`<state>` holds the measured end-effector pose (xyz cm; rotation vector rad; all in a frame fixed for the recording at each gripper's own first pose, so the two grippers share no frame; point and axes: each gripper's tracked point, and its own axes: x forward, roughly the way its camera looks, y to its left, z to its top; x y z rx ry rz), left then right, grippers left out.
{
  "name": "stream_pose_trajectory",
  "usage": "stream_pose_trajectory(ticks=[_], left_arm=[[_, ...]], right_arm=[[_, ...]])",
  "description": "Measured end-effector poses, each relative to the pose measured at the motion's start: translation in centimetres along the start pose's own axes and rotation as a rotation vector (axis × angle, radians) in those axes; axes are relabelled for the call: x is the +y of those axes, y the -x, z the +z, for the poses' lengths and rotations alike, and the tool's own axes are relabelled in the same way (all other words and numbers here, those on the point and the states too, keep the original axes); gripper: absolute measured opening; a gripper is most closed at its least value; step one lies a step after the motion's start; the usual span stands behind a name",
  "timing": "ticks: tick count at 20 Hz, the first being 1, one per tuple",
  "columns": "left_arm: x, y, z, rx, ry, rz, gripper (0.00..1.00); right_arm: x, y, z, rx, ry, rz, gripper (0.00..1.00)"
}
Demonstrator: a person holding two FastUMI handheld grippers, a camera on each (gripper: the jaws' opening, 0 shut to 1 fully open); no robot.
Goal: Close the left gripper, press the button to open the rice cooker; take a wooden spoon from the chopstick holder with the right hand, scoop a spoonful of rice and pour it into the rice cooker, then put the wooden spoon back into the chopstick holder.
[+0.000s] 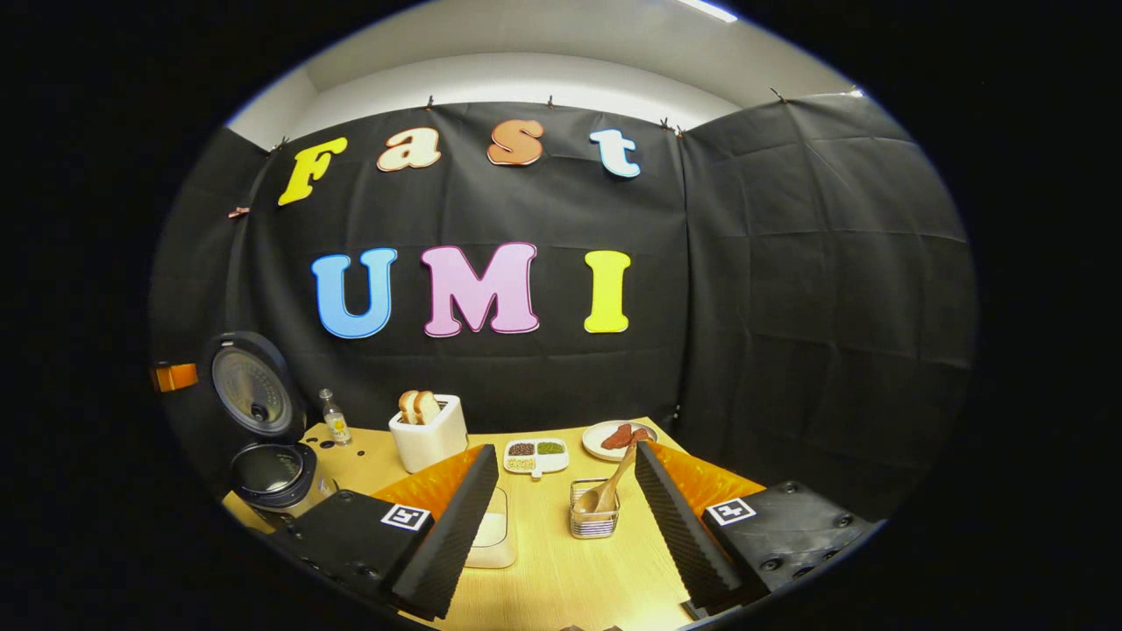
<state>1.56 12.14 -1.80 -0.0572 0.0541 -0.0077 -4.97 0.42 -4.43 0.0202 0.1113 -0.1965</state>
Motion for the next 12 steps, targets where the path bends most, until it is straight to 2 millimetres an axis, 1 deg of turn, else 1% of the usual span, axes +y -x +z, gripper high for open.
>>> stream_pose_trajectory(ticks=[1, 2, 4, 5, 6, 7, 8, 9, 12], left_arm=[[-0.4, 0.0, -0.3, 0.006, 0.007, 0.000, 0.13], [-0.7, 0.0, -0.5, 0.011, 0.007, 0.000, 0.21], [-1.8, -0.2, -0.5, 0.013, 0.000, -0.004, 0.49], [-2.1, -0.4, -0.5, 0.011, -0.011, 0.004, 0.60], [-2.4, -0.5, -0.2, 0.005, -0.020, 0.007, 0.77], [-3.1, -0.6, -0.2, 0.004, -0.026, 0.005, 0.89], [-3.5, -0.7, -0.1, 0.003, -0.030, 0.011, 0.94], [-3.9, -0.9, -0.1, 0.001, -0.035, 0.021, 0.95], [-5.4, -1.1, -0.5, 0.018, -0.044, 0.046, 0.96]], right_arm=[[-0.5, -0.7, -0.4, 0.019, -0.010, -0.005, 0.98], [-0.9, -1.5, -0.8, 0.039, -0.018, -0.009, 0.98], [-1.8, -3.1, -1.7, 0.072, -0.031, -0.017, 0.98], [-2.3, -4.1, -2.0, 0.085, -0.037, -0.019, 0.98], [-2.7, -5.1, -2.4, 0.096, -0.039, -0.023, 0.98], [-3.3, -6.1, -2.8, 0.108, -0.041, -0.026, 0.98], [-3.8, -7.2, -3.2, 0.121, -0.049, -0.025, 0.98], [-4.2, -8.1, -3.8, 0.136, -0.060, -0.024, 0.99], [-5.8, -11.4, -5.9, 0.199, -0.096, -0.032, 0.98]])
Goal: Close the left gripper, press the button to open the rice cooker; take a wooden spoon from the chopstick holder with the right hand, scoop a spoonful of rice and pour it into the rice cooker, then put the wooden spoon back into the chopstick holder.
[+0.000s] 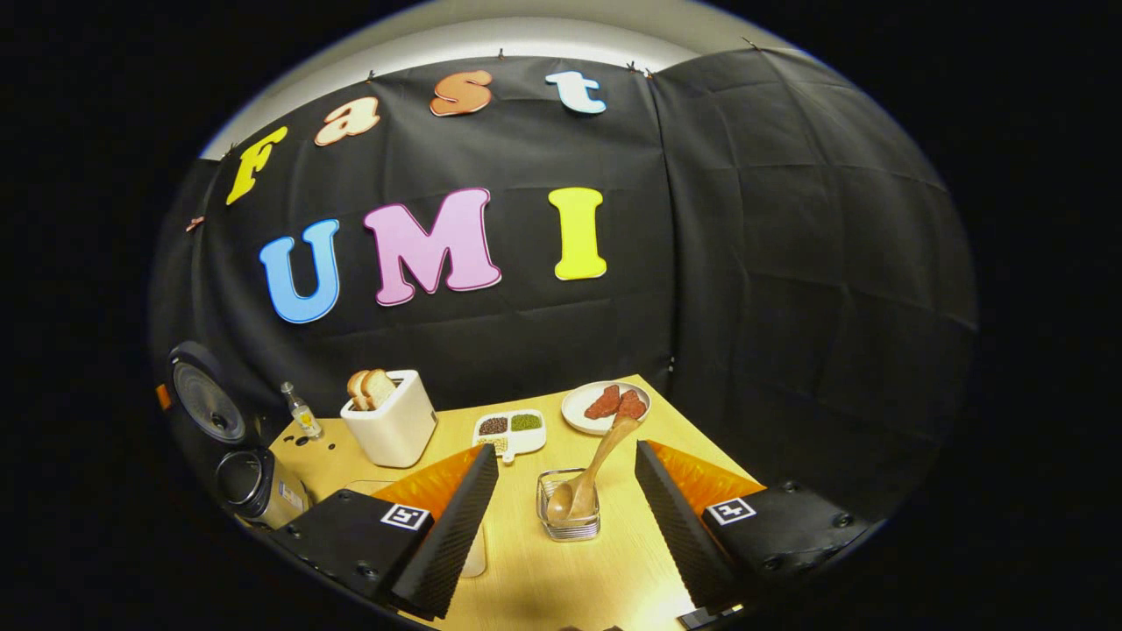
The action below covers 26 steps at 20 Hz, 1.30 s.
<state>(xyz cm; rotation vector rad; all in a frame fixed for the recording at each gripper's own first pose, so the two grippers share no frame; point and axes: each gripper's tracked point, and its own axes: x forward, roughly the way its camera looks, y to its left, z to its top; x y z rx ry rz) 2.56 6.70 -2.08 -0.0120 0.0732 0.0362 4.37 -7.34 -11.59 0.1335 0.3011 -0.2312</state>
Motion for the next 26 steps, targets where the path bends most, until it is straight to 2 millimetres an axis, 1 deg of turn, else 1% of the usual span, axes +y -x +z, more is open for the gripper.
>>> stream_pose_trajectory(ticks=[3, 5, 7, 11, 13, 16, 19, 20, 21, 22, 23, 24, 25, 26], left_arm=[[-1.7, -0.5, -1.2, 0.043, -0.001, 0.023, 0.96], [-2.6, -0.6, -1.7, 0.070, -0.001, 0.035, 0.96], [-3.6, -0.6, -2.7, 0.108, 0.010, 0.047, 0.96], [-4.4, -0.5, -4.2, 0.160, 0.028, 0.090, 0.96], [-4.8, -0.3, -5.3, 0.194, 0.030, 0.113, 0.96], [-5.9, 0.1, -6.6, 0.235, 0.061, 0.132, 0.96], [-7.1, 1.0, -8.0, 0.263, 0.089, 0.143, 0.96], [-7.5, 1.2, -8.3, 0.272, 0.092, 0.147, 0.96], [-7.9, 1.6, -8.6, 0.277, 0.094, 0.149, 0.96], [-8.3, 1.9, -8.7, 0.280, 0.092, 0.147, 0.96], [-8.7, 2.3, -8.8, 0.279, 0.086, 0.147, 0.96], [-9.0, 2.6, -8.9, 0.277, 0.077, 0.147, 0.96], [-9.4, 3.0, -9.1, 0.278, 0.069, 0.147, 0.96], [-9.6, 3.2, -9.4, 0.282, 0.064, 0.148, 0.96]], right_arm=[[-1.6, -3.6, -1.7, 0.078, -0.058, -0.003, 0.99], [-2.3, -6.0, -2.8, 0.121, -0.077, -0.007, 0.99], [-3.2, -8.0, -4.3, 0.168, -0.087, -0.009, 0.99], [-4.0, -11.9, -6.9, 0.249, -0.145, -0.002, 0.99], [-4.3, -13.5, -8.3, 0.290, -0.171, 0.000, 0.99], [-4.5, -15.9, -9.8, 0.331, -0.247, 0.008, 0.98], [-3.7, -17.3, -10.4, 0.354, -0.308, 0.033, 0.96], [-3.6, -17.4, -10.6, 0.360, -0.313, 0.037, 0.96], [-3.6, -17.7, -10.6, 0.360, -0.316, 0.038, 0.83], [-3.4, -18.0, -10.4, 0.356, -0.323, 0.043, 0.76], [-3.4, -18.1, -10.4, 0.354, -0.329, 0.044, 0.65], [-3.2, -18.4, -10.3, 0.353, -0.340, 0.057, 0.58], [-2.7, -18.4, -10.5, 0.365, -0.354, 0.071, 0.56], [-2.6, -18.6, -10.8, 0.372, -0.362, 0.076, 0.56]])
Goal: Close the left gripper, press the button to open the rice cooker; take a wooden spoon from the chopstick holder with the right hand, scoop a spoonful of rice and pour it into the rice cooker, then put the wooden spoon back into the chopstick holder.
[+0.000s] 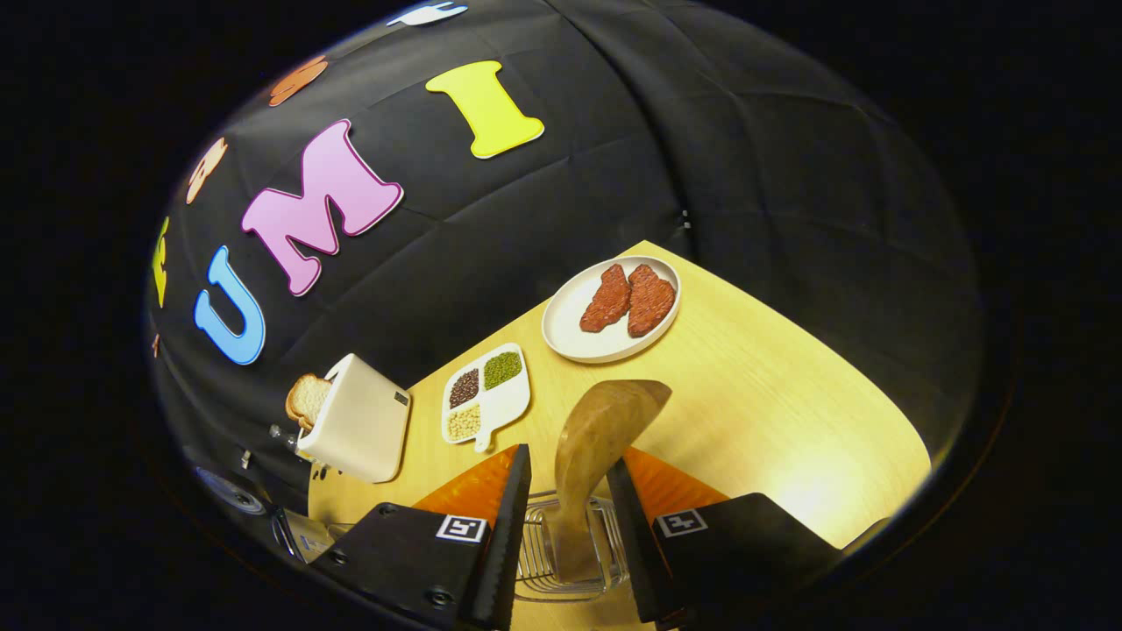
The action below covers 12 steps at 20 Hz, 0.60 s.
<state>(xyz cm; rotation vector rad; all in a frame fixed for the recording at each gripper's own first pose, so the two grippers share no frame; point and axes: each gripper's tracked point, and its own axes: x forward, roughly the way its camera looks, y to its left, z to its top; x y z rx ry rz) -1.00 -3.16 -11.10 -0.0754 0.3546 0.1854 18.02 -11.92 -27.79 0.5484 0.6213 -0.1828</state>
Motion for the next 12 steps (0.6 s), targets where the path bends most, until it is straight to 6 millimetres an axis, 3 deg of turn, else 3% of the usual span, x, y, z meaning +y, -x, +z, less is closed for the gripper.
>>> stream_pose_trajectory(ticks=[4, 5, 7, 8, 12], left_arm=[[-0.8, 0.9, -0.9, 0.006, -0.013, -0.003, 0.96], [-0.9, 1.2, -1.1, 0.006, -0.017, -0.005, 0.96], [-1.0, 1.5, -1.3, 0.006, -0.027, -0.012, 0.96], [-1.0, 1.5, -1.4, 0.006, -0.029, -0.017, 0.96], [-0.4, 1.3, -1.6, 0.011, -0.018, -0.037, 0.96]], right_arm=[[-1.3, -1.0, -0.5, 0.016, 0.008, -0.031, 0.56], [-1.1, -0.7, -0.2, 0.010, 0.013, -0.030, 0.15], [-0.7, 0.0, -0.3, 0.010, 0.032, -0.029, 0.14], [-0.5, -0.3, -0.3, 0.010, 0.044, -0.015, 0.19], [0.4, 1.2, 0.1, -0.019, 0.090, 0.002, 0.13]])
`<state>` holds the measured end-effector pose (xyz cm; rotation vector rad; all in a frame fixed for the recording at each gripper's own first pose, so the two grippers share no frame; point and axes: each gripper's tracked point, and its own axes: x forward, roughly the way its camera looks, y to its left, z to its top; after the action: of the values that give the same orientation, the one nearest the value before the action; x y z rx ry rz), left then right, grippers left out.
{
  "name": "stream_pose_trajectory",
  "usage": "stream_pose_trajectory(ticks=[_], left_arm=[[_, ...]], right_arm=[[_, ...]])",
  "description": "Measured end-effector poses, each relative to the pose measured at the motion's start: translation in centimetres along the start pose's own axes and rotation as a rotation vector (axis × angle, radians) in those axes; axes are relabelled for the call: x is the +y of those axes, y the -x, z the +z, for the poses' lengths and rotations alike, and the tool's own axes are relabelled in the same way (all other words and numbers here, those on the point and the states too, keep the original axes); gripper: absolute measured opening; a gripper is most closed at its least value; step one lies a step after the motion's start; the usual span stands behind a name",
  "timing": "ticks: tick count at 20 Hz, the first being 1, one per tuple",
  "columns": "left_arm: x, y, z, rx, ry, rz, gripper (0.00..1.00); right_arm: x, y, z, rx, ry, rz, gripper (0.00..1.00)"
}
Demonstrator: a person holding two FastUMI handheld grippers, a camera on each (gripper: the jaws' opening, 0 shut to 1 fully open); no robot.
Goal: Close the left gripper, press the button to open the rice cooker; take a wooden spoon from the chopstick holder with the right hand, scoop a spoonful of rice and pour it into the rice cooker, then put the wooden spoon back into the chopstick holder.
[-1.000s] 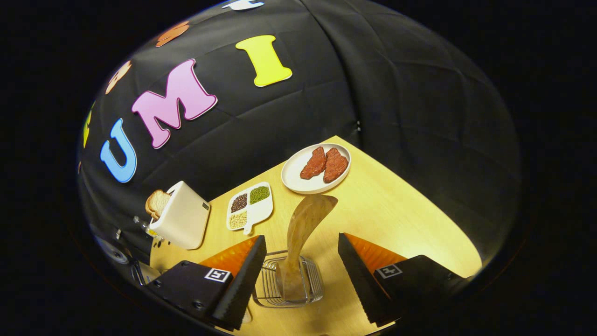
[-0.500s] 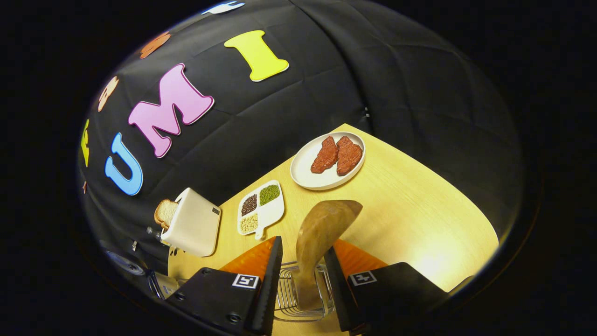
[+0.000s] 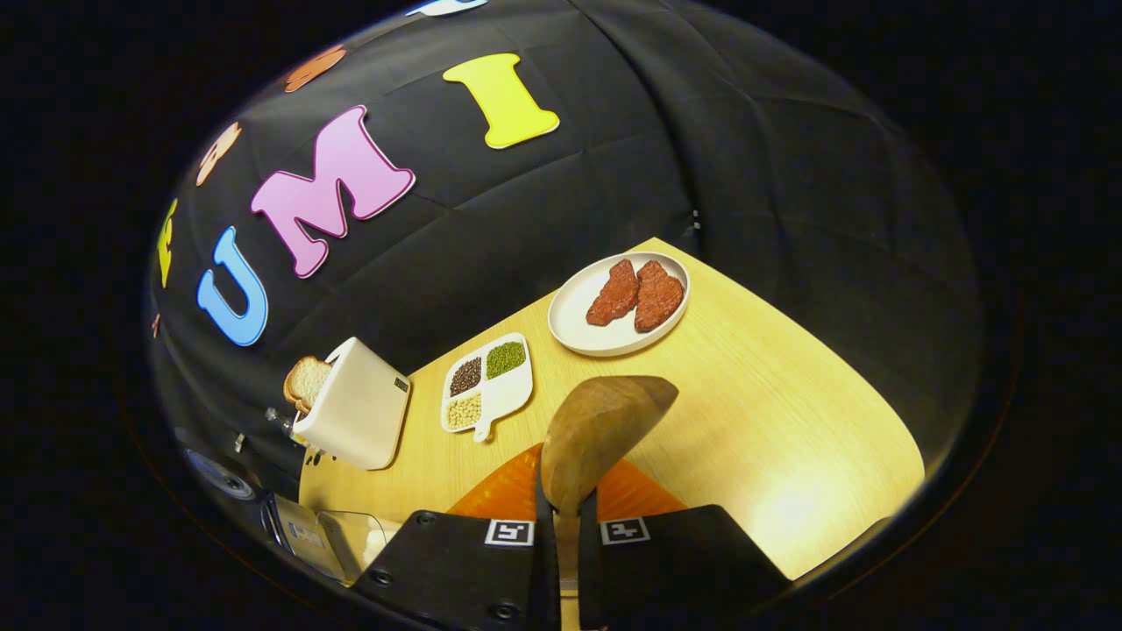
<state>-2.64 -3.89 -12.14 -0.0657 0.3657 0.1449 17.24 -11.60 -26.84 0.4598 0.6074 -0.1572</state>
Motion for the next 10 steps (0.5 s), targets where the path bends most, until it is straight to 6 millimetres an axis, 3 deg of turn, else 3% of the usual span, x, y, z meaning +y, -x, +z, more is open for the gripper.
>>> stream_pose_trajectory(ticks=[5, 10], left_arm=[[1.4, -0.5, 0.2, -0.020, 0.012, -0.034, 0.96], [3.6, -0.7, -0.3, -0.038, 0.025, -0.080, 0.96]], right_arm=[[0.9, 2.9, 2.3, -0.072, 0.009, -0.015, 0.12], [3.3, 7.0, 5.2, -0.166, 0.032, -0.017, 0.12]])
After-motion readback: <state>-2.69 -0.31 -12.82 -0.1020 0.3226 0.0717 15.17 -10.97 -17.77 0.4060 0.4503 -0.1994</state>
